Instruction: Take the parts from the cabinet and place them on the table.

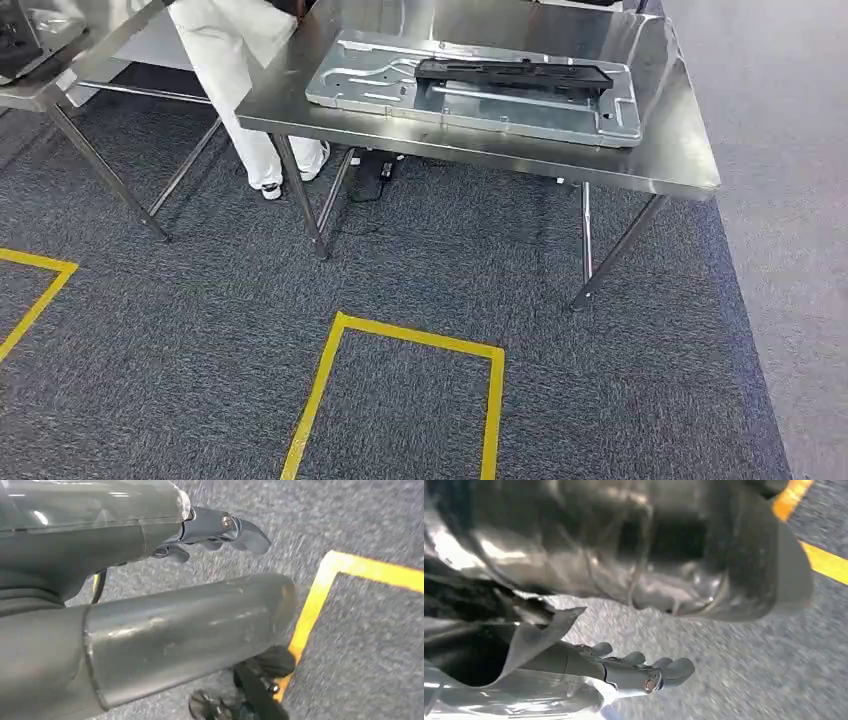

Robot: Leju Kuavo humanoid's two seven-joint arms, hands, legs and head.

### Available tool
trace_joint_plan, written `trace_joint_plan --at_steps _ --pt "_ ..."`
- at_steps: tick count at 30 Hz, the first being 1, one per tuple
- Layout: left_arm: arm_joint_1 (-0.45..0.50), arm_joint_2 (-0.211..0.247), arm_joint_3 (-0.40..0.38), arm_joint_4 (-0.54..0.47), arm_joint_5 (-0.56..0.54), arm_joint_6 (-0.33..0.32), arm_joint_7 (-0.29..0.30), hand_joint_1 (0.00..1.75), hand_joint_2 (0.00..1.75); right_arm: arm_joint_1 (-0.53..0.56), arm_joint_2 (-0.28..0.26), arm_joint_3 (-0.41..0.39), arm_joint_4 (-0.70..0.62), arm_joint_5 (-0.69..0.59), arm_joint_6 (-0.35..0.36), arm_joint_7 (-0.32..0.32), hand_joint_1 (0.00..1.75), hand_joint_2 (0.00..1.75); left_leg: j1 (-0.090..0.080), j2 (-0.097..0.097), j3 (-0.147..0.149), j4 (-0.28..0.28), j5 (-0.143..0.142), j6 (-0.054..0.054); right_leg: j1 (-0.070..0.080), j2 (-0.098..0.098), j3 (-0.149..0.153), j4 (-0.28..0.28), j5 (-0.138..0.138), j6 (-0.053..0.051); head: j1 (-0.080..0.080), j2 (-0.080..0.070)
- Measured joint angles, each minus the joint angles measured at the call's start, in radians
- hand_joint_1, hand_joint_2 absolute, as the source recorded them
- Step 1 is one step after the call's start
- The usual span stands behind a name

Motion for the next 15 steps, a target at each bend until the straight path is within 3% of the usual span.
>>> trace_joint_plan --at_steps 1,2,4,5,6,7,8,9,10,11,13,14,15 --pt "0.002 -0.002 0.003 0.000 0.000 0.000 0.000 0.00 0.00 -0.002 0.002 -0.007 0.000 0.001 0.007 0.003 0.00 0.00 -0.003 -0.001 -0.008 0.009 0.006 -0.006 0.005 0.000 0.055 -0.097 -0.030 -0.008 0.000 0.000" --pt "0.002 -0.002 0.006 0.000 -0.002 0.001 -0.001 0.00 0.00 -0.002 0.004 -0.013 0.001 0.004 0.014 0.006 0.00 0.00 -0.003 0.002 -0.013 0.010 0.017 -0.013 0.006 0.001 0.052 -0.109 -0.041 -0.013 0.000 0.000" --pt "0.000 -0.002 0.008 -0.002 -0.007 0.002 -0.001 0.00 0.00 -0.002 0.013 -0.026 0.002 0.011 0.024 0.007 0.00 0.00 0.000 0.003 -0.018 0.002 0.042 -0.027 0.011 0.003 0.035 -0.100 -0.024 -0.027 0.000 0.000" --pt "0.001 -0.003 0.009 -0.003 -0.008 0.002 -0.002 0.00 0.00 -0.001 0.014 -0.031 0.003 0.015 0.031 0.009 0.00 0.00 0.002 -0.001 -0.022 0.004 0.039 -0.034 0.004 -0.001 0.026 -0.107 -0.008 -0.036 0.000 0.000" --pt "0.003 -0.004 0.010 -0.003 -0.009 0.002 -0.003 0.00 0.00 -0.002 0.017 -0.036 0.003 0.019 0.034 0.009 0.00 0.00 0.007 -0.007 -0.035 0.028 -0.008 -0.039 0.004 -0.006 0.013 -0.106 0.004 -0.044 0.000 0.000" --pt "0.006 -0.006 0.010 -0.003 -0.010 0.002 -0.003 0.00 0.00 -0.002 0.019 -0.042 0.003 0.021 0.038 0.010 0.00 0.00 0.007 -0.011 -0.052 0.077 -0.076 -0.043 0.005 -0.008 -0.002 -0.104 0.015 -0.053 0.000 0.000" --pt "0.007 -0.006 0.010 -0.005 -0.010 0.002 -0.004 0.00 0.00 -0.002 0.019 -0.048 0.003 0.022 0.045 0.013 0.00 0.00 0.008 -0.013 -0.074 0.161 -0.150 -0.049 0.007 -0.009 -0.023 -0.101 0.029 -0.055 -0.001 0.000" --pt "0.006 -0.006 0.011 -0.006 -0.011 0.004 -0.004 0.00 0.00 0.000 0.019 -0.051 0.003 0.025 0.049 0.015 0.00 0.00 0.009 -0.012 -0.088 0.235 -0.191 -0.052 0.009 -0.010 -0.042 -0.097 0.041 -0.055 0.000 0.000" --pt "0.006 -0.006 0.012 -0.007 -0.011 0.004 -0.004 0.00 0.00 0.001 0.019 -0.055 0.003 0.029 0.052 0.017 0.00 0.00 0.009 -0.012 -0.092 0.296 -0.202 -0.054 0.010 -0.011 -0.064 -0.091 0.054 -0.055 0.000 0.000" --pt "0.006 -0.006 0.014 -0.007 -0.014 0.005 -0.004 0.00 0.00 0.001 0.021 -0.059 0.003 0.034 0.059 0.021 0.00 0.00 0.009 -0.012 -0.083 0.322 -0.180 -0.054 0.011 -0.011 -0.086 -0.084 0.065 -0.053 0.000 0.000" --pt "0.006 -0.006 0.014 -0.008 -0.017 0.006 -0.004 0.00 0.00 0.000 0.024 -0.070 0.003 0.040 0.070 0.027 0.00 0.00 0.009 -0.013 -0.011 0.264 -0.102 -0.049 0.012 -0.011 -0.127 -0.066 0.082 -0.049 -0.001 0.000" --pt "0.004 -0.006 0.014 -0.008 -0.017 0.008 -0.005 0.00 0.00 0.000 0.027 -0.074 0.003 0.043 0.077 0.030 0.00 0.00 0.009 -0.014 0.064 0.171 -0.084 -0.041 0.013 -0.010 -0.148 -0.056 0.091 -0.046 0.000 0.000" --pt "0.003 -0.006 0.014 -0.008 -0.019 0.012 -0.005 0.00 0.00 -0.008 0.030 -0.077 0.003 0.050 0.095 0.042 0.00 0.00 0.007 -0.001 0.140 0.075 -0.107 -0.034 0.013 -0.015 -0.157 -0.048 0.094 -0.044 0.000 0.000"
